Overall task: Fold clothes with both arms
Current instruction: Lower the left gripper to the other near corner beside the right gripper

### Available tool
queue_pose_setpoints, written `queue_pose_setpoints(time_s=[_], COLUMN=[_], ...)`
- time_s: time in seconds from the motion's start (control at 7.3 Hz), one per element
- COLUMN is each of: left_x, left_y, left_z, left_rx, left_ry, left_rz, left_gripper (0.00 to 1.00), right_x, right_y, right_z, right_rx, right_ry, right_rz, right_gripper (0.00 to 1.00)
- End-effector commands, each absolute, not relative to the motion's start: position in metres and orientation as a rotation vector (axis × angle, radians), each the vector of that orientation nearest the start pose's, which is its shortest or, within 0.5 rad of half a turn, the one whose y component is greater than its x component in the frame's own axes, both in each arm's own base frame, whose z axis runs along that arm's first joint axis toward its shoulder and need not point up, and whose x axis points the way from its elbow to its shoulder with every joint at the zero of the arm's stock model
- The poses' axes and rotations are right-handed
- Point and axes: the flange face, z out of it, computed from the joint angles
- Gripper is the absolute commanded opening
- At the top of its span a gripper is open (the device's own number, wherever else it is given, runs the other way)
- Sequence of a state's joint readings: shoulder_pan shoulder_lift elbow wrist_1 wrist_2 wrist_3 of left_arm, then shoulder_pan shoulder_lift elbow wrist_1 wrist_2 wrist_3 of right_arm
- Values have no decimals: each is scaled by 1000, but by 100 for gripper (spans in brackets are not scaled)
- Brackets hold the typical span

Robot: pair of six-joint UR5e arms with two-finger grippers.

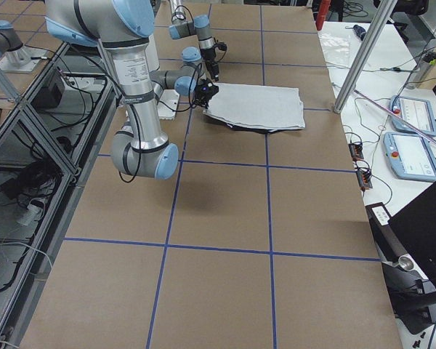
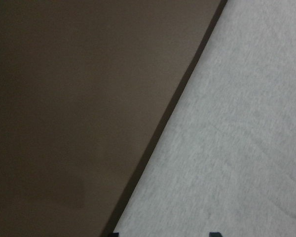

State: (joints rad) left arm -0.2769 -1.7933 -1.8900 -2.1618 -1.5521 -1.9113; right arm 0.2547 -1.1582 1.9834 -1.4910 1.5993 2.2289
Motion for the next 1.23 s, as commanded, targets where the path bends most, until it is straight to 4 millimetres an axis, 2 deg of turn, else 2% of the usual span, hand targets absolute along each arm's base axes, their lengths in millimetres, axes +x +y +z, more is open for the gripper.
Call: queue_pose_setpoints(time_s=[0.0,0.55,0.82,0.96,1.1], left_x=[507,514,518,521,521], left_y=[-280,-267,-259,-256,-256], left_z=[328,331,333,336,337], left_rx=[-24,-38,-47,-50,-51], left_ry=[1146,1139,1133,1127,1125], left_rz=[-554,-531,-518,-513,-512], left_gripper=[63,59,53,45,29], right_x=[-524,-525,-525,-525,-525], right_y=[-271,-271,-271,-271,-271], right_z=[246,245,245,246,246], right_rx=[-215,-215,-215,-215,-216], right_ry=[-911,-913,-913,-911,-911], right_rz=[834,834,834,834,833], right_gripper=[0,0,0,0,0])
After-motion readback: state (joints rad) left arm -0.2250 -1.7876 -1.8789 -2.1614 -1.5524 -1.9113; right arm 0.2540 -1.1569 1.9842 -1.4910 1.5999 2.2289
